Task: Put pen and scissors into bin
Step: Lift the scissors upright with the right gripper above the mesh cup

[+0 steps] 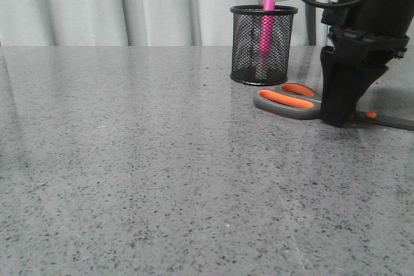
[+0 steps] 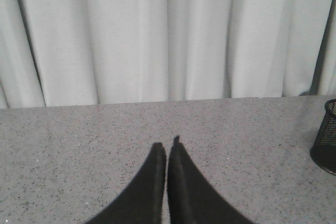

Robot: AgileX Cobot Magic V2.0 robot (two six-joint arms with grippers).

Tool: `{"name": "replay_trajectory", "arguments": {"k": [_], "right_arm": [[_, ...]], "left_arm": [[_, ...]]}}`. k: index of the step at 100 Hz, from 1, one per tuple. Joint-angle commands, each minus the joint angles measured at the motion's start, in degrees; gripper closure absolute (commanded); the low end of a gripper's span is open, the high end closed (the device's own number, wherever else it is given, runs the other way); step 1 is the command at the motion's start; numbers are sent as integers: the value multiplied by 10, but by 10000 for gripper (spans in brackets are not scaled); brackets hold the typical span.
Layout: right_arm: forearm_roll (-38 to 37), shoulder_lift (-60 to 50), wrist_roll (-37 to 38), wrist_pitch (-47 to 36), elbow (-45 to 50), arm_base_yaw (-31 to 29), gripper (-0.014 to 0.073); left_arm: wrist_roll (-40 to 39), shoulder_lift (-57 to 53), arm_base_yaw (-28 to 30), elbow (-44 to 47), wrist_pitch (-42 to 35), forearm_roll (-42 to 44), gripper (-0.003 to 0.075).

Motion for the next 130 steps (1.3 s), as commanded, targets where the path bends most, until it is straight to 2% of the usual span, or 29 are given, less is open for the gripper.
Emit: {"name": "replay_trajectory", "arguments": {"k": [1, 26, 42, 58, 70, 85, 99, 117, 130], "right_arm": [[3, -21, -6, 5, -18, 1, 356], [2, -21, -6, 16, -18, 1, 668], [3, -40, 2, 17, -21, 1, 669], [43, -107, 2, -14, -21, -6, 670], [118, -165, 2, -100, -21, -19, 670], [231, -216, -11, -264, -1, -20, 670], [317, -216, -19, -414, 8, -6, 670], [330, -167, -19, -586, -1, 36, 670], [330, -113, -19, -606, -29, 48, 670]], "left_arm": [[-5, 0, 2, -14, -45, -8, 739], [-5, 0, 2, -14, -45, -8, 739], [-5, 0, 2, -14, -45, -8, 739], [-5, 0, 2, -14, -45, -8, 739], [-5, 0, 2, -14, -45, -8, 739], [-5, 0, 2, -14, -45, -8, 739], [-5, 0, 2, -14, -45, -8, 739], [-5, 0, 2, -14, -51, -9, 739], [-5, 0, 2, -14, -59, -10, 739]]}}
